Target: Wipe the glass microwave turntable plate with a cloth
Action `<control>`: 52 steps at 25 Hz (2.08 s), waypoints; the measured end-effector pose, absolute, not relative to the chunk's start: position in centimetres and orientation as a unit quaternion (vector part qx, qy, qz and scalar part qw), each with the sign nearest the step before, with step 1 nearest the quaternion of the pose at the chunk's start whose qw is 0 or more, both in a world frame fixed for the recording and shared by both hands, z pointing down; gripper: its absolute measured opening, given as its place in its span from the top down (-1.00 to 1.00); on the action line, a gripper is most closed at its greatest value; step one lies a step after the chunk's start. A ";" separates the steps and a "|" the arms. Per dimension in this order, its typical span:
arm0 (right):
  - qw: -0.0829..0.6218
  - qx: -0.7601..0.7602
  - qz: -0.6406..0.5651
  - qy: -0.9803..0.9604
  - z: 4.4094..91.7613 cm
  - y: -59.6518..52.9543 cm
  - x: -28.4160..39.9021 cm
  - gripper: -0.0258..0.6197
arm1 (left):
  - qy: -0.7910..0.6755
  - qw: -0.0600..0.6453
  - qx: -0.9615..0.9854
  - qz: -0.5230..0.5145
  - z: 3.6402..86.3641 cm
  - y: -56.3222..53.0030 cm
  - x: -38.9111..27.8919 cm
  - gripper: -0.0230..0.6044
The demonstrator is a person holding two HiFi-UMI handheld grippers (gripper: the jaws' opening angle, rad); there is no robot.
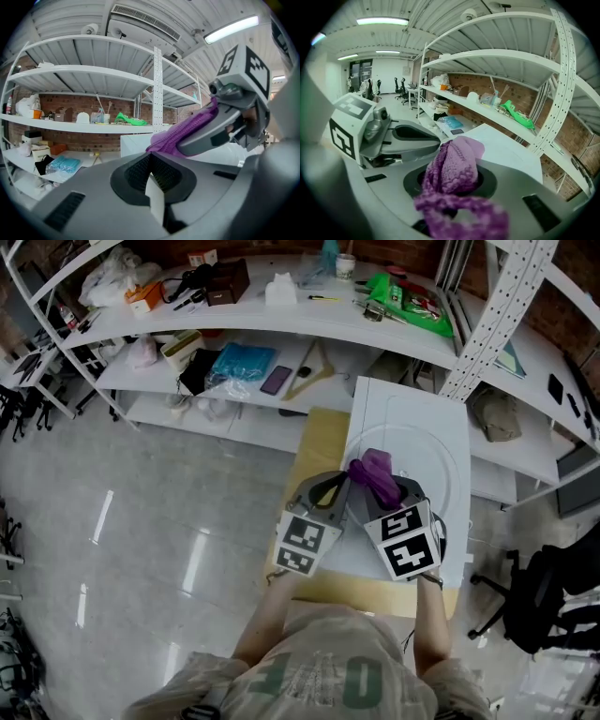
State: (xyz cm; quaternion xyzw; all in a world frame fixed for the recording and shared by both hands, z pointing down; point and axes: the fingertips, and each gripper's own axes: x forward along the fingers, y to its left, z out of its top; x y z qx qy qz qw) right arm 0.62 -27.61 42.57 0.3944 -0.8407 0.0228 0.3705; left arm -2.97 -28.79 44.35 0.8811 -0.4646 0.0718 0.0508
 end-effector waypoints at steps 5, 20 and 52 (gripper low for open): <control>0.378 0.373 0.026 -0.847 42.6 -24.2 0.1 0.75 | -0.466 0.054 0.880 0.072 44.3 -28.7 -3.2 0.92; 0.359 0.333 0.076 -0.868 43.2 -19.9 0.0 0.75 | -0.473 0.052 0.876 0.078 44.5 -28.8 -3.1 0.92; 0.344 0.474 0.070 -0.808 42.4 -29.5 5.0 0.75 | -0.480 0.043 0.871 0.089 44.7 -29.2 -3.1 0.92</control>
